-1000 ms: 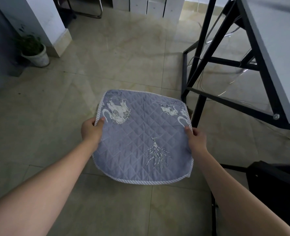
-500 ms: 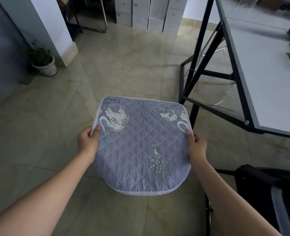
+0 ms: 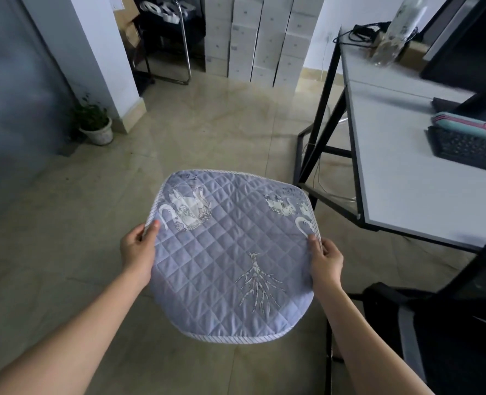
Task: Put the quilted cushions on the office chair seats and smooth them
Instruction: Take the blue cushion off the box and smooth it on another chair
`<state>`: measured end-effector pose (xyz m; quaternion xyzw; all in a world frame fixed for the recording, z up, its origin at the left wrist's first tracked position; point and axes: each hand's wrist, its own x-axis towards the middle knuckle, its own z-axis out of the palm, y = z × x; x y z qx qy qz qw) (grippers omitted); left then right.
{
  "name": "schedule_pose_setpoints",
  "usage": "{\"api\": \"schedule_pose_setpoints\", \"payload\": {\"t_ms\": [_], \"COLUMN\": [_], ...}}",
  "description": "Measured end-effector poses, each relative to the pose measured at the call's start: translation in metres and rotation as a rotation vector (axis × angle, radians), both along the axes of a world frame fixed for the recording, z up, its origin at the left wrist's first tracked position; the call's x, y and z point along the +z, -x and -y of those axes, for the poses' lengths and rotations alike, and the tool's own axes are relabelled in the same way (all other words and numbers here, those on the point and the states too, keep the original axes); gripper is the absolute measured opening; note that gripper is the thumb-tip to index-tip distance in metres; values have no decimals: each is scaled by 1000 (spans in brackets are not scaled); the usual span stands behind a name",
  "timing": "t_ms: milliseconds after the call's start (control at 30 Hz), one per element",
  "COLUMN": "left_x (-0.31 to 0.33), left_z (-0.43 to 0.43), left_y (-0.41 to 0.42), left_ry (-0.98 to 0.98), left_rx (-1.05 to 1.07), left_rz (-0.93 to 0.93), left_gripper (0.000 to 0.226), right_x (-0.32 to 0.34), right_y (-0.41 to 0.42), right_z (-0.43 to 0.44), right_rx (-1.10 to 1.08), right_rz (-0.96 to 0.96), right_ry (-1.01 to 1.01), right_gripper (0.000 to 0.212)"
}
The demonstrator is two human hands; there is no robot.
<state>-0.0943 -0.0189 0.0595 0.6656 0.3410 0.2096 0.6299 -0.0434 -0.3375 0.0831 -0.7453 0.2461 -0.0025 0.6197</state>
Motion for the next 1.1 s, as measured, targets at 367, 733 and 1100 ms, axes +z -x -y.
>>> {"api": "schedule_pose_setpoints", "payload": {"t_ms": [367, 733, 1100], "left_x": [74, 118, 135], "left_z": [36, 74, 133], "left_y": [43, 71, 154], "left_ry": [35, 93, 84], "left_rx": [6, -20, -68], "left_rz": [69, 102, 126], "left_gripper": [31, 18, 21], "right_x": [61, 103, 128], "right_y": [33, 78, 184], "right_z": [39, 78, 133], "right_rx": [38, 18, -19], "right_rz": [74, 189, 216], "right_ry": [-10, -54, -87], "right_gripper": [28, 20, 18]}}
